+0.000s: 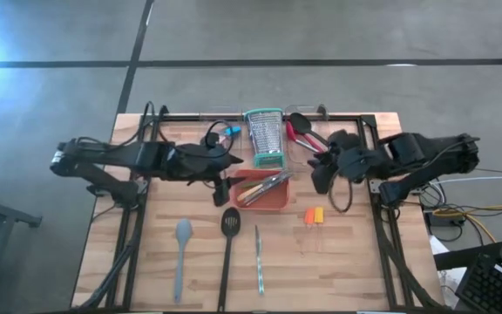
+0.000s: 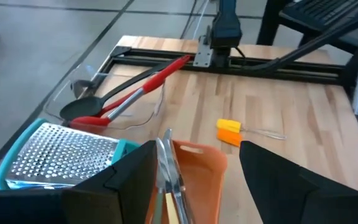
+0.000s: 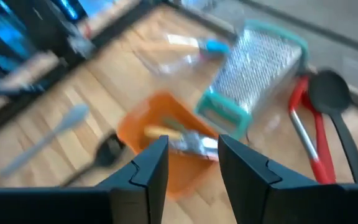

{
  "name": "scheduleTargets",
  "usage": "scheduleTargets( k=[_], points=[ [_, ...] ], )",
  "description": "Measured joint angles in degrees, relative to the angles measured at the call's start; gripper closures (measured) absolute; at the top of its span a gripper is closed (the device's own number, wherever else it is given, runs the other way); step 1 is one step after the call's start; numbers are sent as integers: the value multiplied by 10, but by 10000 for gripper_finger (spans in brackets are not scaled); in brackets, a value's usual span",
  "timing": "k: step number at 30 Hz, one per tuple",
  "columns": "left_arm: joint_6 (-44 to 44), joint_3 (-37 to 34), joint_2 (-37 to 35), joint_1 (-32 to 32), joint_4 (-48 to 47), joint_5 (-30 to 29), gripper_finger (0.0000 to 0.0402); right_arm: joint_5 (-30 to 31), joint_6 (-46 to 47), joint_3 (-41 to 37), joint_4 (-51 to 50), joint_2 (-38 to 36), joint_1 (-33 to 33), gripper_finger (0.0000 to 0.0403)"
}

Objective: Pick & Place Kitchen Items
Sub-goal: Put the yellow spatula into the left transparent bin

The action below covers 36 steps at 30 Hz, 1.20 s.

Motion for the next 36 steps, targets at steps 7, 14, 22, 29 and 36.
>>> scheduleTargets(
  k=[7, 14, 22, 29, 36],
  points=[
    [6, -50, -59, -27, 14, 12, 167, -35, 103, -6, -121, 69, 48, 279],
    [-19, -156, -129, -32, 120, 13, 168, -44, 207, -37, -131, 108, 100, 265],
    [-52, -229, -190, -32, 152, 13, 168, -116, 348, -103, -138, 86, 149, 232],
    [-34, -240, -239, -31, 156, 9, 168, -147, 365, -156, -140, 79, 161, 199],
    [-5, -241, -270, -31, 155, 10, 168, -147, 372, -227, -123, 77, 152, 182]
  ],
)
